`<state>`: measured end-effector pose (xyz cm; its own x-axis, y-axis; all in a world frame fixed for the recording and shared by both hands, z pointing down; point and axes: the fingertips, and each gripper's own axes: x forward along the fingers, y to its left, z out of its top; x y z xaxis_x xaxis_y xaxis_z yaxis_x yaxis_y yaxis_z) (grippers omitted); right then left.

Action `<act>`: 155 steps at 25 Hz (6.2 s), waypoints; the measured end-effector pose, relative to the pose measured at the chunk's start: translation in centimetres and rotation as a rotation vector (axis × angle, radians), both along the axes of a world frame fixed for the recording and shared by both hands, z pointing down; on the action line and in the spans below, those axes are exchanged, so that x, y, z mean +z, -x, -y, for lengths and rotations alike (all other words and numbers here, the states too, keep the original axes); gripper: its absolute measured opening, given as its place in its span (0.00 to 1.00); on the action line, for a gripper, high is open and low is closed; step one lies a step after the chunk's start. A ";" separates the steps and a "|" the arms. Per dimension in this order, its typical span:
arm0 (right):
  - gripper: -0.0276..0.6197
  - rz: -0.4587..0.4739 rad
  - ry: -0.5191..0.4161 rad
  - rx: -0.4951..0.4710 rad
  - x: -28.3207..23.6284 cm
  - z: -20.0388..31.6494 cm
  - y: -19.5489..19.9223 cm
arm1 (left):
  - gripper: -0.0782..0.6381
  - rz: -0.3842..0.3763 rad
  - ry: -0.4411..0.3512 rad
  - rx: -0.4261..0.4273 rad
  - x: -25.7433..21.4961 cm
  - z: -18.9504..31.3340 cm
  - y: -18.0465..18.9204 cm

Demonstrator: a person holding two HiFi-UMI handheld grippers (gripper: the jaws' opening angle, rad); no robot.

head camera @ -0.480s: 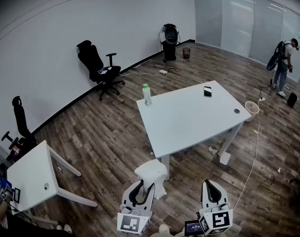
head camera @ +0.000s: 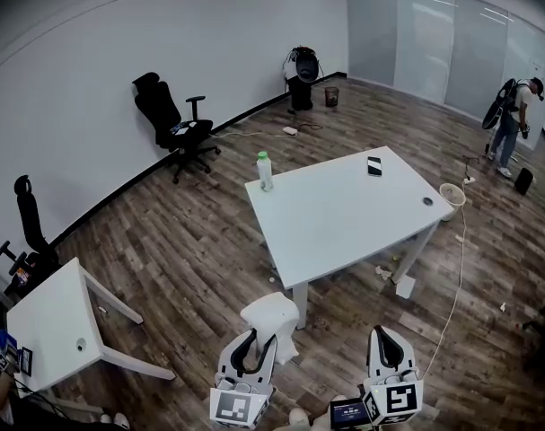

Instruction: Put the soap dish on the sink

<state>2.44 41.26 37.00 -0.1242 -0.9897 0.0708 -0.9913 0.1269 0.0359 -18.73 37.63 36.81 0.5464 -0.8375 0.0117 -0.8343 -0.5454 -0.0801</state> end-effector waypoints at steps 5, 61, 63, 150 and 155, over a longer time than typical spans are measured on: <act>0.06 0.018 0.006 -0.009 0.5 2.3 -0.1 | 0.29 -0.060 0.016 0.003 0.6 1.9 -0.4; 0.06 0.014 0.099 -0.036 4.5 39.5 -3.4 | 0.29 -0.052 0.083 0.026 3.5 40.2 -3.9; 0.06 0.019 0.102 -0.039 4.6 40.1 -3.6 | 0.29 -0.050 0.085 0.028 3.6 40.5 -4.1; 0.06 -0.029 0.512 -0.410 22.9 55.8 -4.1 | 0.29 -0.329 0.906 -0.063 28.7 52.4 -14.2; 0.06 -0.003 0.507 -0.443 23.1 55.7 -3.5 | 0.29 -0.333 0.934 -0.069 29.5 52.4 -14.5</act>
